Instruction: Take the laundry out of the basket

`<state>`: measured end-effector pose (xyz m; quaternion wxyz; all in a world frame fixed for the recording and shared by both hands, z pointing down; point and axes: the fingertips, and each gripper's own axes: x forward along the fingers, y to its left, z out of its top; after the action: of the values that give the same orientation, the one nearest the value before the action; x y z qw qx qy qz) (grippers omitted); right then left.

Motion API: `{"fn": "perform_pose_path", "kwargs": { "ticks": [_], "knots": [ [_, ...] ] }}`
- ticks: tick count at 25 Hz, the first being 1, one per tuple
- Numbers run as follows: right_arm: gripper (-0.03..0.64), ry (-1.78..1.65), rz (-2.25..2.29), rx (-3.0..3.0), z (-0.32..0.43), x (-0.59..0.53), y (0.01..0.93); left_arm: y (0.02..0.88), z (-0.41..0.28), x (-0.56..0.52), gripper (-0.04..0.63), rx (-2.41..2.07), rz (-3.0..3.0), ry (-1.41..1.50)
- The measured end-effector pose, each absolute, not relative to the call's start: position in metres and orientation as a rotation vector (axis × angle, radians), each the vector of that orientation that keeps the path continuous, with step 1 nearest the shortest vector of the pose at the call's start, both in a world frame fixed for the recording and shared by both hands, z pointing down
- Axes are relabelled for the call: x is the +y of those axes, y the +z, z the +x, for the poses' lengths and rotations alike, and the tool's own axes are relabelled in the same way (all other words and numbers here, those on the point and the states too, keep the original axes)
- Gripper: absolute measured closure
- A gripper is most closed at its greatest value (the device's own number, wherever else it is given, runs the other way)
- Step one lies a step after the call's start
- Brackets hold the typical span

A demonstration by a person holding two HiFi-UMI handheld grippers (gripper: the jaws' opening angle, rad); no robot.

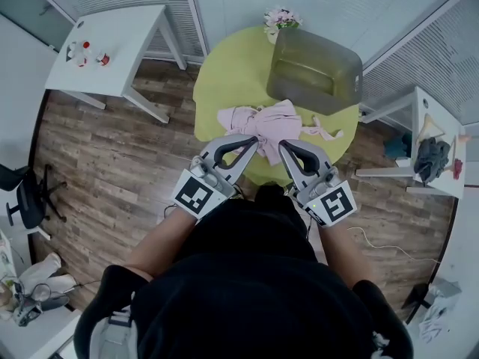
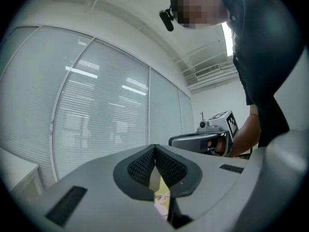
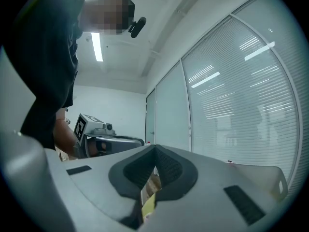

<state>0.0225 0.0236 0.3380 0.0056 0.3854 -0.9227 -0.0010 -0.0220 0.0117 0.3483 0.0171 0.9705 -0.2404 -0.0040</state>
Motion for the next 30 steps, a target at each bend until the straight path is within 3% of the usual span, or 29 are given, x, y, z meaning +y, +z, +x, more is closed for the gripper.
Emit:
{"fn": "perform_pose_path", "kwargs": {
  "ticks": [30],
  "knots": [
    [0.594, 0.025, 1.317, -2.876, 0.035, 0.040, 0.341, 0.354, -0.019, 0.025, 0.586, -0.743, 3.027, 0.005]
  ]
}}
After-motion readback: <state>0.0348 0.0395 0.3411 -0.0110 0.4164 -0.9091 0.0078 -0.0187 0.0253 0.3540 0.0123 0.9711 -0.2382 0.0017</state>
